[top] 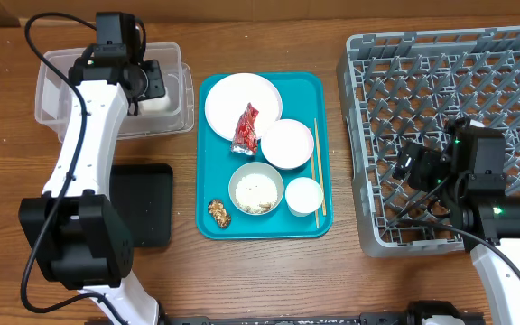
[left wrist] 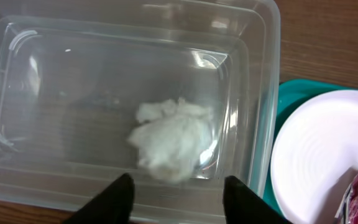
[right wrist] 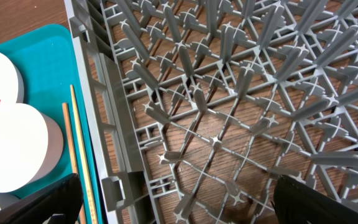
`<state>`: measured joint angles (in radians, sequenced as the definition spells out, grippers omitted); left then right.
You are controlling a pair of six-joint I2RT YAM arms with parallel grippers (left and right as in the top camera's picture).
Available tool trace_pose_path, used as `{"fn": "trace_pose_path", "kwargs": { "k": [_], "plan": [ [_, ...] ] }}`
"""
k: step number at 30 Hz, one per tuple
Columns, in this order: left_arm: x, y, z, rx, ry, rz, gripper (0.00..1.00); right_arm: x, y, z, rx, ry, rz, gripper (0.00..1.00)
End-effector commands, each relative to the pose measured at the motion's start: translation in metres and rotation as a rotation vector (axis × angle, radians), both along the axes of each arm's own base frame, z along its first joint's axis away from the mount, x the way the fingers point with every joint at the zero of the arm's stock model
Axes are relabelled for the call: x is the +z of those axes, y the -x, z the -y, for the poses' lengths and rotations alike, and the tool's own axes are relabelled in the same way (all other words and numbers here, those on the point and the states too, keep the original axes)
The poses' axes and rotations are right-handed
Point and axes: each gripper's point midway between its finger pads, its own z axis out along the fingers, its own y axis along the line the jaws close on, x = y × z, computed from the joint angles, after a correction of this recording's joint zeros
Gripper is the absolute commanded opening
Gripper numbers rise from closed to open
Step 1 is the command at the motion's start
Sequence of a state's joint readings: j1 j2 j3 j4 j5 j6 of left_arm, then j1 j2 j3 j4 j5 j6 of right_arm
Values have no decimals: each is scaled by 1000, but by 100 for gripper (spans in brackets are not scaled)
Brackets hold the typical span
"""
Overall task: Sort waste into correct bins and load items into the dishwasher
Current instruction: 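Carry the tissue left and drop it into the clear bin, then grasp the red snack wrapper on the white plate with the left gripper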
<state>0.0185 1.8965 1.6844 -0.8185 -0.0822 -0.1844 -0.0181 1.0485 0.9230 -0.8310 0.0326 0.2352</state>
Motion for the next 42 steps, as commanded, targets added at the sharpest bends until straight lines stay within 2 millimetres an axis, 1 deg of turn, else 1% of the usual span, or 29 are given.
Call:
{"fn": "trace_pose_path", "kwargs": {
  "k": [1, 3, 7, 10, 14, 16, 19, 21, 23, 25, 27, 30, 32, 37, 40, 42],
  "plan": [
    [6, -5, 9, -22, 31, 18, 57, 16, -6, 1, -7, -3, 44, 100],
    [6, -4, 20, -55, 81, 18, 58, 16, -6, 1, -7, -3, 44, 100],
    [13, 1, 68, -194, 246, 17, 59, 16, -6, 1, -7, -3, 44, 100],
    [14, 7, 105, -282, 299, 7, 60, 16, -6, 1, -7, -3, 44, 100],
    [14, 14, 152, -396, 269, 5, 62, 16, -6, 1, -7, -3, 44, 100],
    [12, 18, 172, -432, 239, 4, 67, 16, -6, 1, -7, -3, 44, 100],
    [2, 25, 196, -473, 198, -16, 74, 16, -6, 1, -7, -3, 44, 100],
    [-11, 29, 208, -491, 169, -46, 74, 16, -6, 1, -7, -3, 44, 100],
    [-26, 33, 216, -497, 153, -80, 73, 16, -6, 1, -7, -3, 44, 100],
    [-47, 37, 223, -493, 153, -132, 72, 16, -6, 1, -7, -3, 42, 100],
    [-65, 39, 222, -476, 154, -178, 70, 15, -5, 1, -7, -3, 38, 100],
    [-85, 39, 220, -465, 144, -220, 70, 15, -4, 1, -7, -3, 36, 100],
    [-91, 38, 216, -454, 122, -230, 70, 15, -4, 1, -7, -3, 36, 100],
    [-93, 34, 206, -427, 62, -224, 71, 15, -4, 1, -7, -3, 36, 100],
    [-96, 37, 199, -400, 37, -239, 72, 15, -4, 1, -7, -3, 36, 100],
    [-97, 40, 198, -395, 36, -252, 71, 15, -4, 1, -7, -3, 36, 100]
  ]
}}
